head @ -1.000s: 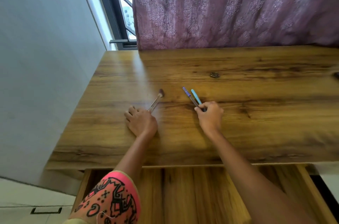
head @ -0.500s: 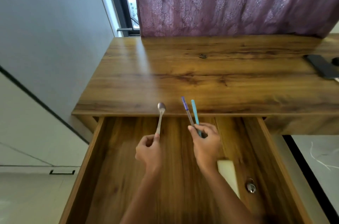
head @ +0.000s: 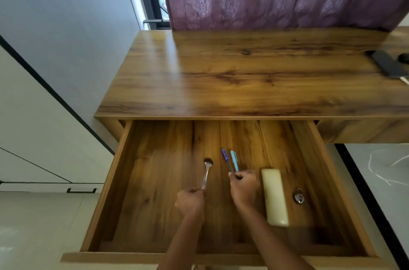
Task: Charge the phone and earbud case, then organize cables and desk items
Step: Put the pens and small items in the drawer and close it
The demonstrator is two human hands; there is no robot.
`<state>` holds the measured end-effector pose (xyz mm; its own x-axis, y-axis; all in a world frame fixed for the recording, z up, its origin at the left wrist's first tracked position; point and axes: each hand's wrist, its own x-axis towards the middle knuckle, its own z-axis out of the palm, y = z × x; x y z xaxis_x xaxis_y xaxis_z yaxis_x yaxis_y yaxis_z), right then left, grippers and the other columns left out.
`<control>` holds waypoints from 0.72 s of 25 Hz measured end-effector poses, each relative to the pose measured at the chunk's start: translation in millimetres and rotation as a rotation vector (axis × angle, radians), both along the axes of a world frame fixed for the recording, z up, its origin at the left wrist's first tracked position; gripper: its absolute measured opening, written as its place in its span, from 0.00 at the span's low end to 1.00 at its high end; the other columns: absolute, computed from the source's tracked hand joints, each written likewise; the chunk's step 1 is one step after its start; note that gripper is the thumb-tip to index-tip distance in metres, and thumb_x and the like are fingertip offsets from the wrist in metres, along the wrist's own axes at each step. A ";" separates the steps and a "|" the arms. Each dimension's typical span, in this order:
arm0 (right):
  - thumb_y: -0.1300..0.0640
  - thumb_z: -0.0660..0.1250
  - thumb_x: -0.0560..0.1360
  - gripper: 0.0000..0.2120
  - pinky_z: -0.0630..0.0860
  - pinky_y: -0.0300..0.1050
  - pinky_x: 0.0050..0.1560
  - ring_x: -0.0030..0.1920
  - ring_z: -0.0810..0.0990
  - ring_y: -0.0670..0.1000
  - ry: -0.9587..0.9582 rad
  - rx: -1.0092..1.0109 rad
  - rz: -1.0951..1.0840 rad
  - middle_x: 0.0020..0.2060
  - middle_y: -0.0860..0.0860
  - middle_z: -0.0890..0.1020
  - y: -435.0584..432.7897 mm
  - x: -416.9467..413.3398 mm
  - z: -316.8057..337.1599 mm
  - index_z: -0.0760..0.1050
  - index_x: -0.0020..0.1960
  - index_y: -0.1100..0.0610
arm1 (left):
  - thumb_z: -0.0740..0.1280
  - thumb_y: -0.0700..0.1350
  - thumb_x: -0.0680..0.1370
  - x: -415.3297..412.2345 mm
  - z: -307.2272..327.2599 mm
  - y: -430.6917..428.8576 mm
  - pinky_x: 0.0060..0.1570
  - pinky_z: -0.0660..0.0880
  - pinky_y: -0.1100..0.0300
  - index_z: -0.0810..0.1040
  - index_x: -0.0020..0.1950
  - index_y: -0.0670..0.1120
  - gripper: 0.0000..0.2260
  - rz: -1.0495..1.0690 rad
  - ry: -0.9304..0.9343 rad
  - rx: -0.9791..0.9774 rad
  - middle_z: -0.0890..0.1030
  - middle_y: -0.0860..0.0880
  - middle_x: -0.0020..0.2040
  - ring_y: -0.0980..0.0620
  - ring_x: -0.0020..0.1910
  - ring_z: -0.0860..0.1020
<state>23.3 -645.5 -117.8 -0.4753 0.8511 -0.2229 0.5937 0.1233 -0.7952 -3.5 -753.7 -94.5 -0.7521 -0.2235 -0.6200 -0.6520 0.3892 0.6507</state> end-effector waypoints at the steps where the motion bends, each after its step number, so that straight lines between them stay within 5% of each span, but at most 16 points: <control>1: 0.59 0.70 0.72 0.09 0.75 0.38 0.39 0.45 0.79 0.51 -0.026 0.018 0.014 0.49 0.57 0.78 -0.8 -2.5 -3.5 0.78 0.48 0.63 | 0.71 0.42 0.73 -0.6 -3.6 1.7 0.32 0.72 0.60 0.81 0.45 0.40 0.06 0.008 -0.008 -0.001 0.80 0.45 0.37 0.52 0.35 0.77; 5: 0.59 0.70 0.71 0.10 0.78 0.43 0.47 0.49 0.77 0.52 -0.076 0.069 0.073 0.51 0.56 0.75 -7.9 -8.1 -10.1 0.78 0.48 0.64 | 0.69 0.44 0.73 -2.9 -14.4 1.7 0.32 0.74 0.58 0.79 0.44 0.37 0.09 -0.090 -0.029 -0.085 0.81 0.43 0.39 0.48 0.37 0.79; 10: 0.60 0.64 0.76 0.11 0.71 0.36 0.49 0.53 0.75 0.51 -0.103 0.191 0.112 0.53 0.55 0.74 -0.1 -0.3 -9.6 0.77 0.54 0.64 | 0.65 0.46 0.75 -7.1 -11.8 0.8 0.33 0.74 0.60 0.77 0.38 0.43 0.09 -0.491 0.058 -0.291 0.76 0.49 0.33 0.52 0.33 0.77; 18: 0.58 0.62 0.77 0.14 0.70 0.35 0.56 0.59 0.73 0.48 -0.269 0.312 0.228 0.61 0.52 0.73 14.0 13.8 -11.4 0.74 0.61 0.60 | 0.59 0.50 0.79 -18.6 -11.8 -1.6 0.35 0.69 0.62 0.77 0.51 0.43 0.12 -0.955 0.247 -0.551 0.76 0.50 0.42 0.55 0.37 0.73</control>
<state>37.0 -631.5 -129.2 -0.6183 0.7776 -0.1142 0.7038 0.4832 -0.5208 -22.2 -755.3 -106.4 -0.8501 0.3114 -0.4248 0.1889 0.9331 0.3060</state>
